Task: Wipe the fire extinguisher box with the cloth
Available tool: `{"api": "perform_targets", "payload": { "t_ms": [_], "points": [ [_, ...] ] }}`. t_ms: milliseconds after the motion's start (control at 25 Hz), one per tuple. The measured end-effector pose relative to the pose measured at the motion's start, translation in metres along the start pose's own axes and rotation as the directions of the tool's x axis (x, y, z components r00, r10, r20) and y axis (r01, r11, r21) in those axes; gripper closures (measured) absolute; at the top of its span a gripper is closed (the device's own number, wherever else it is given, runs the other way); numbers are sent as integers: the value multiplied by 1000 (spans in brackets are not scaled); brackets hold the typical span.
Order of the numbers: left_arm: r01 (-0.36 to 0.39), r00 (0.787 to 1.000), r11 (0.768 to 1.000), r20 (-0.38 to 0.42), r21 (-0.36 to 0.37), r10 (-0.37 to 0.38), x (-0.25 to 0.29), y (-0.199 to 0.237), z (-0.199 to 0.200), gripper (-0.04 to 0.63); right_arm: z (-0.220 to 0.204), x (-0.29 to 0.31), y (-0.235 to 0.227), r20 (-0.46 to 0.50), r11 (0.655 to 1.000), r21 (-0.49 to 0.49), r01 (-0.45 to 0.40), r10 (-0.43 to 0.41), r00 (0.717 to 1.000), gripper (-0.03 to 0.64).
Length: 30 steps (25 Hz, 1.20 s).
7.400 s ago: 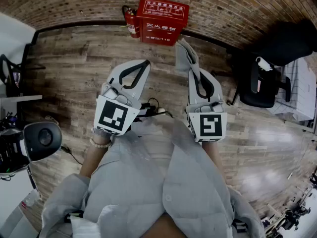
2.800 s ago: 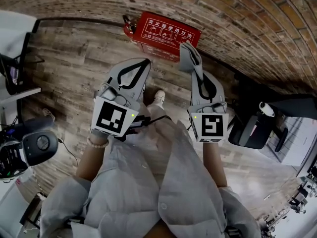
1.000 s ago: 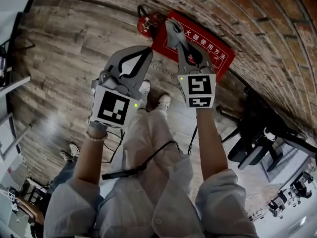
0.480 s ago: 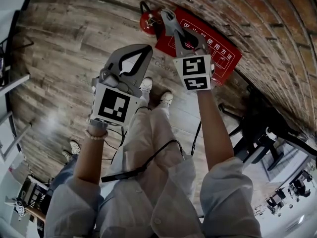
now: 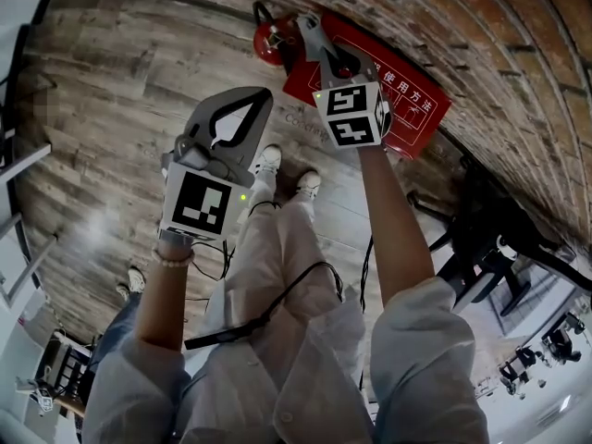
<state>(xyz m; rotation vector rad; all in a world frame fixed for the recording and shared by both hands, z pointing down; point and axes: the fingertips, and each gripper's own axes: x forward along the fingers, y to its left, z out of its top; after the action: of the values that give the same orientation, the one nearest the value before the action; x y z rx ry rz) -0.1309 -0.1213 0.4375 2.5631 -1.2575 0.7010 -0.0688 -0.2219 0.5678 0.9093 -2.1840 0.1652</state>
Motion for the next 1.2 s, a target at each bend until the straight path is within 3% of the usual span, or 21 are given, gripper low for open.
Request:
{"api": "perform_targets", "payload": {
  "t_ms": [520,1200],
  "points": [
    [-6,1000,1000,-5,-11,5,4,2,-7,597,-32,27,-9,-132,999,-7,44,-45,990,597],
    [10,1000,1000,-6,7,-10,19,-5,-2,597,-39,25,-15,-136,998,25,58,-55,989,597]
  ]
}}
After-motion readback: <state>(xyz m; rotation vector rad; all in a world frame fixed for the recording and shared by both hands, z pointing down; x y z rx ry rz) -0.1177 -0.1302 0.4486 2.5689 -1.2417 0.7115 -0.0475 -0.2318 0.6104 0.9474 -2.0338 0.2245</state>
